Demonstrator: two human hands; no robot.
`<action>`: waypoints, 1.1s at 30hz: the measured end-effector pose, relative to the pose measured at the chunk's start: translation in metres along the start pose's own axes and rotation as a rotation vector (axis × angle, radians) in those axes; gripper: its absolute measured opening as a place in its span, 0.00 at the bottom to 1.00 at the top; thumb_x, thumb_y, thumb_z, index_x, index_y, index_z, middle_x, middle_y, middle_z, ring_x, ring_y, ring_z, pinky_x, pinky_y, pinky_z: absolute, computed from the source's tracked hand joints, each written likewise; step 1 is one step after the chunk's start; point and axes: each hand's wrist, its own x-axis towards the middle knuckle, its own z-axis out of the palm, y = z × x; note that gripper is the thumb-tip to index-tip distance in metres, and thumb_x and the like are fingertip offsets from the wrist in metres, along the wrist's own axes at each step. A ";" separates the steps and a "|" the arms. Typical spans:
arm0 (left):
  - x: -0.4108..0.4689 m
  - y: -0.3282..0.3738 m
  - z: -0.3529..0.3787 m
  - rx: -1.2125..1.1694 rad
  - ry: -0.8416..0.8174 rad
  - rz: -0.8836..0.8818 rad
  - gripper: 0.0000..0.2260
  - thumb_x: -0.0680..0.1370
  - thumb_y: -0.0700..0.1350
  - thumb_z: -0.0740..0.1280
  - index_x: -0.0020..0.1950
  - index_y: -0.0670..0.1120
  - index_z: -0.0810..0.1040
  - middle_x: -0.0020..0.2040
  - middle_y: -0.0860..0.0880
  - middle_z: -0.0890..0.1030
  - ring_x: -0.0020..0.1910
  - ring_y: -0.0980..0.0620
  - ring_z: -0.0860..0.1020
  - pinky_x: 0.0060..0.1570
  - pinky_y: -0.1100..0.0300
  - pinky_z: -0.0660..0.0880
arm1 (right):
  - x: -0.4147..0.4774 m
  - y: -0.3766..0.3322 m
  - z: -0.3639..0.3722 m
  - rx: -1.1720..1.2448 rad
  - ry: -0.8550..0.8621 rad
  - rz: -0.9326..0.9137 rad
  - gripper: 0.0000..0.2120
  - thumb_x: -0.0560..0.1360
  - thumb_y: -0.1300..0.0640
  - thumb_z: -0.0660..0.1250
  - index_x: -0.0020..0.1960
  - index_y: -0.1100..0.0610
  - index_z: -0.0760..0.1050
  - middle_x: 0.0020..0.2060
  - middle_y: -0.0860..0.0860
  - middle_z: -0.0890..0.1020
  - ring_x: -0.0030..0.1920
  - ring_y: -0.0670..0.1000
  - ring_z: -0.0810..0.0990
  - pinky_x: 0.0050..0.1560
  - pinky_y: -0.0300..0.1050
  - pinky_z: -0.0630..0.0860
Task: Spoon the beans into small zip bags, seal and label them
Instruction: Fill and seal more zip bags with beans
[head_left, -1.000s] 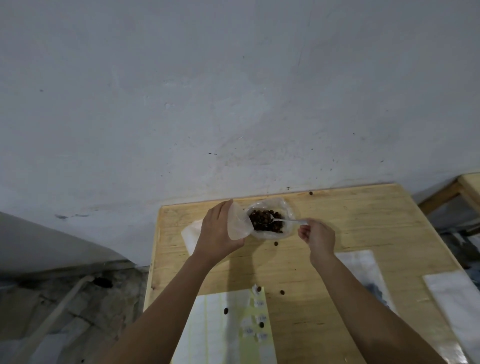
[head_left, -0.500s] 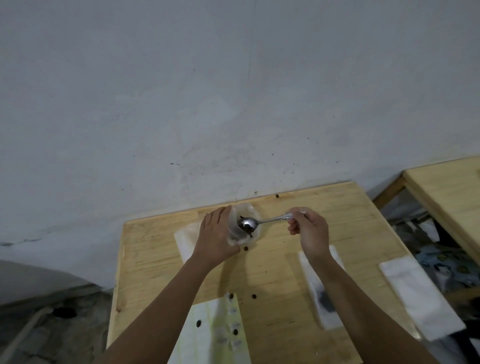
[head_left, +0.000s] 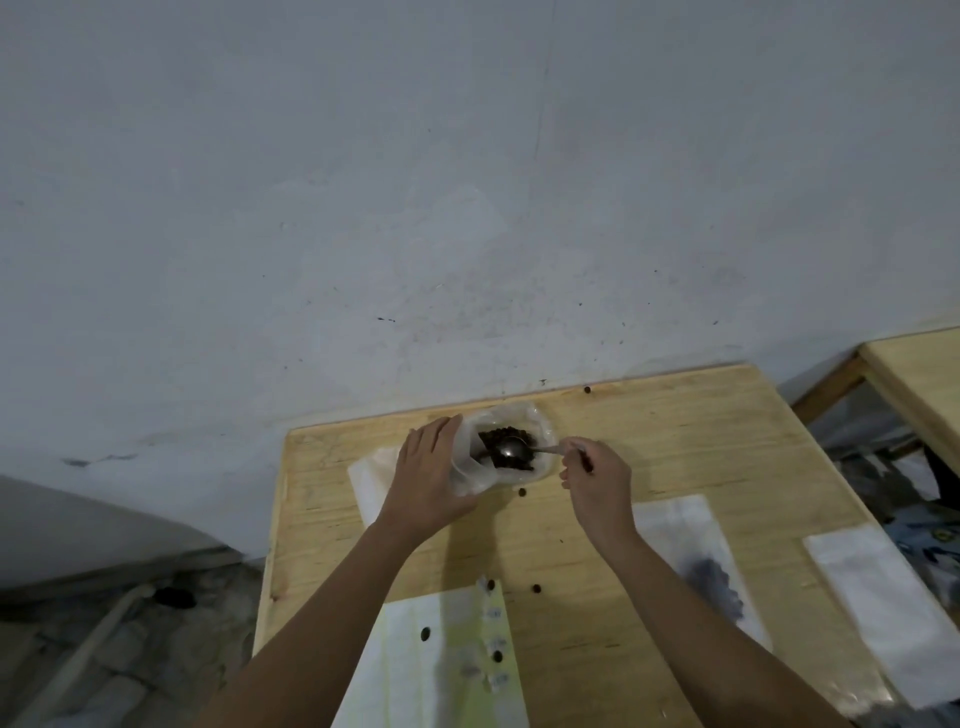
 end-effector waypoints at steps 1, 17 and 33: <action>-0.002 -0.002 -0.001 -0.004 -0.003 -0.010 0.39 0.64 0.57 0.66 0.70 0.40 0.66 0.65 0.43 0.71 0.63 0.41 0.70 0.64 0.43 0.67 | -0.002 0.000 0.006 0.046 -0.019 0.049 0.09 0.78 0.64 0.60 0.51 0.61 0.79 0.39 0.56 0.79 0.38 0.55 0.78 0.42 0.50 0.77; -0.013 -0.014 0.003 0.057 -0.005 -0.024 0.40 0.64 0.47 0.76 0.72 0.40 0.63 0.67 0.43 0.69 0.65 0.41 0.66 0.66 0.48 0.63 | 0.013 0.005 -0.008 0.603 0.151 0.599 0.09 0.76 0.67 0.62 0.37 0.64 0.74 0.29 0.56 0.73 0.29 0.51 0.71 0.32 0.42 0.72; 0.008 0.025 0.049 0.033 0.009 0.131 0.33 0.66 0.58 0.67 0.67 0.44 0.68 0.64 0.48 0.72 0.65 0.48 0.68 0.65 0.51 0.65 | -0.008 -0.009 -0.079 0.410 0.084 0.116 0.12 0.76 0.68 0.61 0.39 0.57 0.79 0.27 0.52 0.76 0.25 0.44 0.73 0.27 0.35 0.71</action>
